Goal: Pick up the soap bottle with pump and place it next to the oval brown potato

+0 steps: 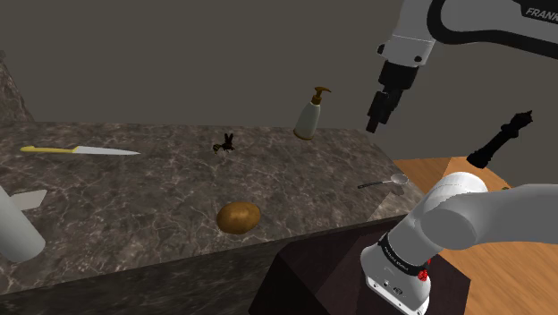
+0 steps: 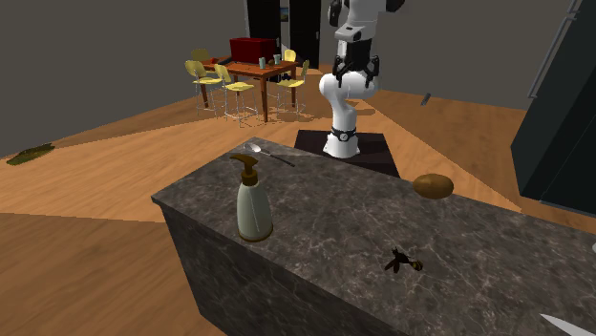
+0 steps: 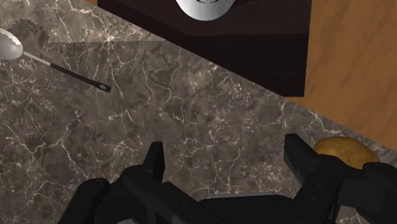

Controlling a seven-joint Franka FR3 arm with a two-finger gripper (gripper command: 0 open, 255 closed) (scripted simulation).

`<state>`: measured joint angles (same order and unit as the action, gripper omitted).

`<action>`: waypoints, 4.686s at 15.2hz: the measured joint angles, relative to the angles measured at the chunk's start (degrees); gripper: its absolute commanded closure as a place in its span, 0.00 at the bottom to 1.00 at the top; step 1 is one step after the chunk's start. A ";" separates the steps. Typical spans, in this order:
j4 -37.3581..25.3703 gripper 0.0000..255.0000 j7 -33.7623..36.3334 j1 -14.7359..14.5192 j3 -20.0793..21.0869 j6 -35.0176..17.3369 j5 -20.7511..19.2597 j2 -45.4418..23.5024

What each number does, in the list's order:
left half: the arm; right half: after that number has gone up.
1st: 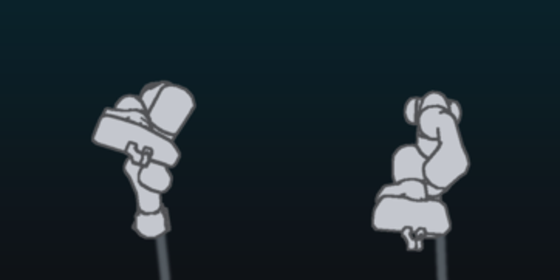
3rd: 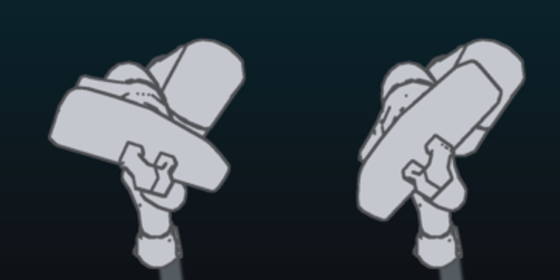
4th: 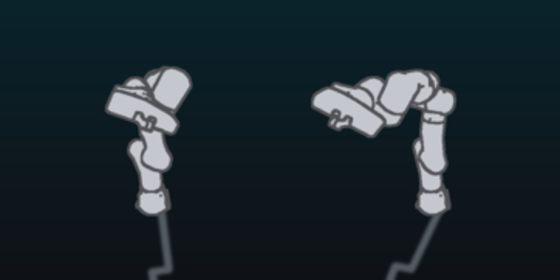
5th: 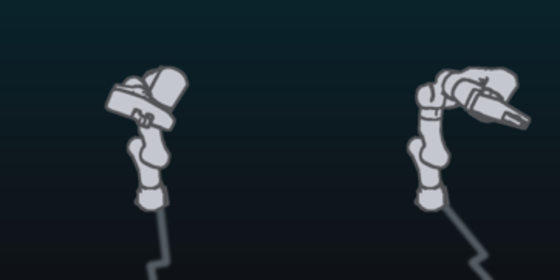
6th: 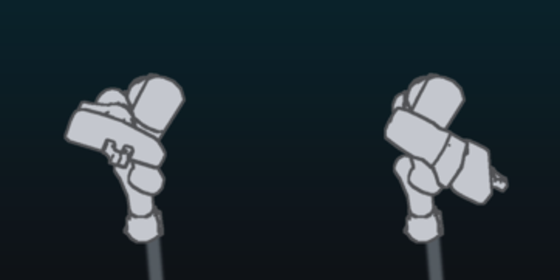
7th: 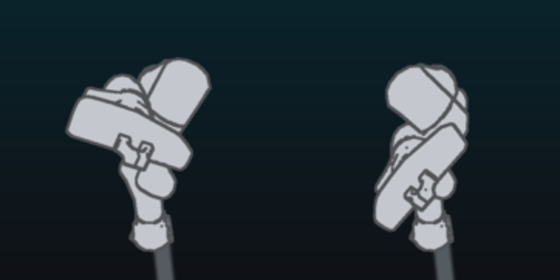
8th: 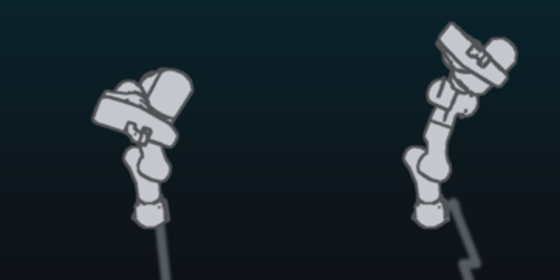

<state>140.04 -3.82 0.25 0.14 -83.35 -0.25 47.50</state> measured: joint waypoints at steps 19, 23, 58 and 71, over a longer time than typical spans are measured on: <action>-14.86 0.00 -23.49 1.30 -14.84 -18.92 -7.69 -29.13; -21.47 0.00 -29.43 1.43 -17.53 -22.27 -6.24 -38.09; -55.73 1.00 -49.79 8.23 -19.27 -26.27 6.03 -74.21; -60.04 1.00 -49.67 8.39 -19.47 -21.30 5.74 -73.48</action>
<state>80.00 -53.49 8.64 -19.32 -104.65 5.49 -25.98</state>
